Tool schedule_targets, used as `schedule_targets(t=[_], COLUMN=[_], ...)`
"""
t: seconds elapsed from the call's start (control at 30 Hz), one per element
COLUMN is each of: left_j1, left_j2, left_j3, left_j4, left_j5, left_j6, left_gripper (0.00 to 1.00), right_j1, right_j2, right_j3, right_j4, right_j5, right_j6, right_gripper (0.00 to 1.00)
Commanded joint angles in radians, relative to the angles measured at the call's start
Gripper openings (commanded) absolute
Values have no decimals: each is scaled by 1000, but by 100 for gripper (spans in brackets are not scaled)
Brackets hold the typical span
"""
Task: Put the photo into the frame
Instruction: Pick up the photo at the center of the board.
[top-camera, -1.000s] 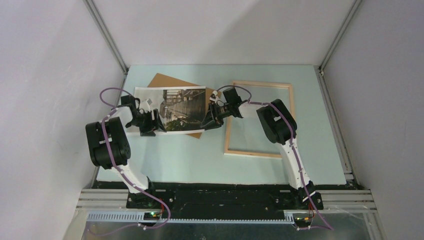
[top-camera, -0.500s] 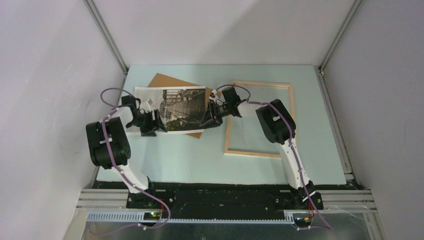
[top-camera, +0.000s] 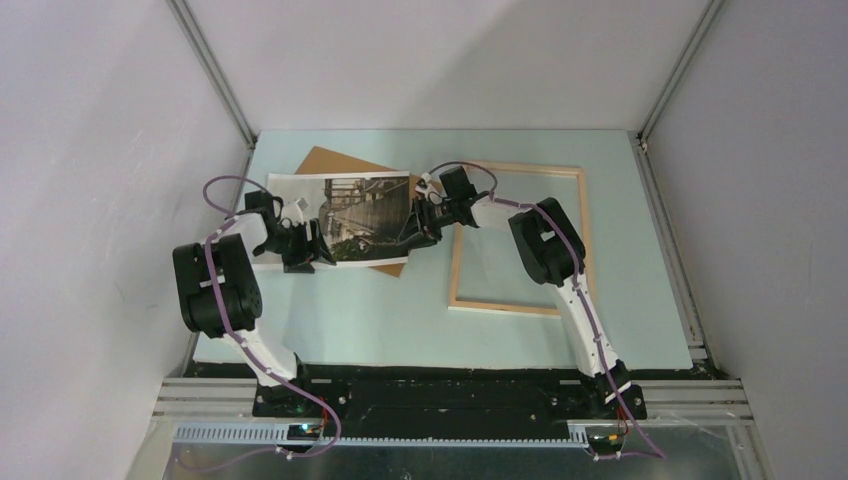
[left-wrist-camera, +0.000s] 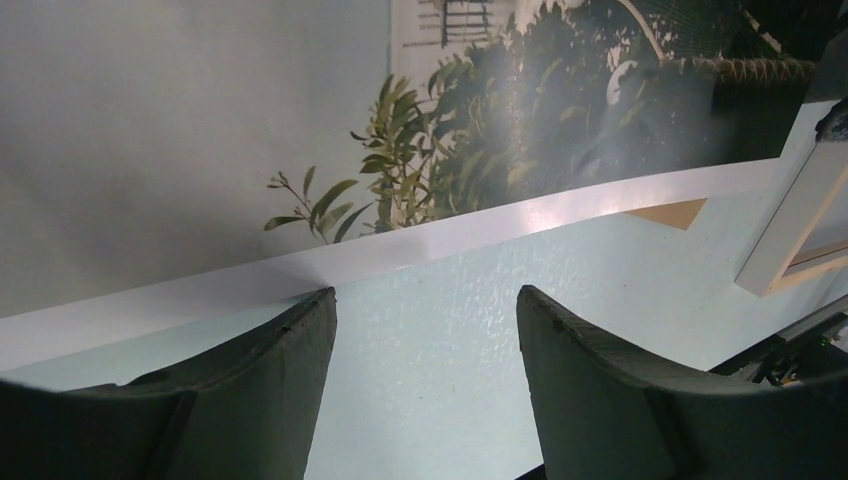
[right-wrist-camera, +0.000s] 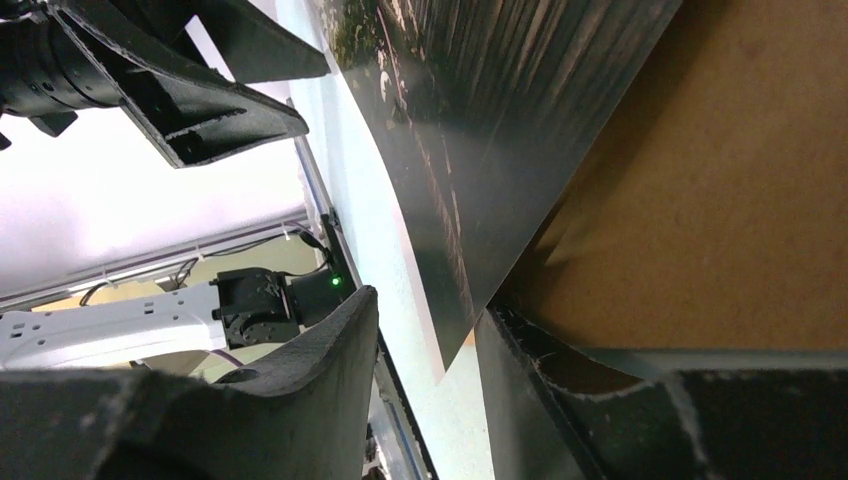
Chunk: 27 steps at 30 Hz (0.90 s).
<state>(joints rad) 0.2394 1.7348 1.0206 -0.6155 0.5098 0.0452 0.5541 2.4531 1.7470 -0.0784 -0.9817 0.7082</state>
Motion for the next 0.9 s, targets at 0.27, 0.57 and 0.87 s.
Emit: schedule_targets(t=[0.27, 0.57, 0.87], left_j1=[-17, -17, -17], left_j2=[45, 25, -56], left_j3=[-43, -44, -25], left_j4=[-32, -31, -31], left_j5=[-3, 4, 10], left_j6=[34, 36, 45], left_gripper=[73, 73, 84], right_j1=[7, -7, -46], right_j2=[98, 43, -150], right_j3=[151, 95, -39], right_j4=[17, 20, 4], right_j5=[18, 64, 112], right_j6=[32, 23, -35], right_gripper=[39, 0, 0])
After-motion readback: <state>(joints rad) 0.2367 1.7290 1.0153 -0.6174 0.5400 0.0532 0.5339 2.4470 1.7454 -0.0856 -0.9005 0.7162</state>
